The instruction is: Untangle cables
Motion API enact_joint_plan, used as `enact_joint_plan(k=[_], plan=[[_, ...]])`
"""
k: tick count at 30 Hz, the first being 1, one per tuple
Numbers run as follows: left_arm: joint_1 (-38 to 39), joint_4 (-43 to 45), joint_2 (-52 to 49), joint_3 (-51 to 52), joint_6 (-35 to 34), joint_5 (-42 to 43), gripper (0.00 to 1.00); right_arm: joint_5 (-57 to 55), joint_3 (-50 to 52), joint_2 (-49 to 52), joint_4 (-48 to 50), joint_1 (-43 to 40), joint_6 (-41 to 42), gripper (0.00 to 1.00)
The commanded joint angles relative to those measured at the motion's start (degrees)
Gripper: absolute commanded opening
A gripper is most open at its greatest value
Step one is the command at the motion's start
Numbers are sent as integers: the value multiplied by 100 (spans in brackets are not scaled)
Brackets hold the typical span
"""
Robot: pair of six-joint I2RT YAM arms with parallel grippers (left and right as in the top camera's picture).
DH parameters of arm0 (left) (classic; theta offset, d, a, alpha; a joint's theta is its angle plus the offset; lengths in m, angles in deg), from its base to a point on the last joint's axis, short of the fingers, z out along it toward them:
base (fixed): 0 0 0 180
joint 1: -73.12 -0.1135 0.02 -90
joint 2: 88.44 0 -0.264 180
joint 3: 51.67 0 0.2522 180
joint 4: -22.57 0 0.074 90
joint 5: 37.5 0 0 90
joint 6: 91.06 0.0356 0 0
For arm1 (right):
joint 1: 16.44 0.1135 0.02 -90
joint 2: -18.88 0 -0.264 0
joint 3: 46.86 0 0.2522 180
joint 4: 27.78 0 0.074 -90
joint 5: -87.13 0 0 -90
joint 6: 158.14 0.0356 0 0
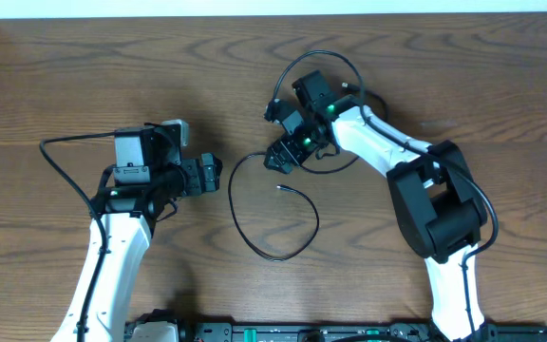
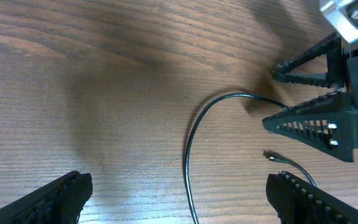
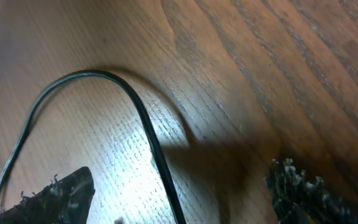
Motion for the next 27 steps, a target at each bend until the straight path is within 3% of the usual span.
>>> enact_joint_plan(k=[1,10,20,27], plan=[[24,-7,-22,-13,-33,-59,95,-1366,315,728,-271,125,61,81],[24,-61,-22,-13,-76,-358,95,-3128,315,728,-442,120,192,87],[24,-70,-22,-13,-186,-356,95,-2900,315,732,-527,205,101,80],[24,-116,-22,-13,-186,-358,95,-2796,315,732,-544,413,105,59]])
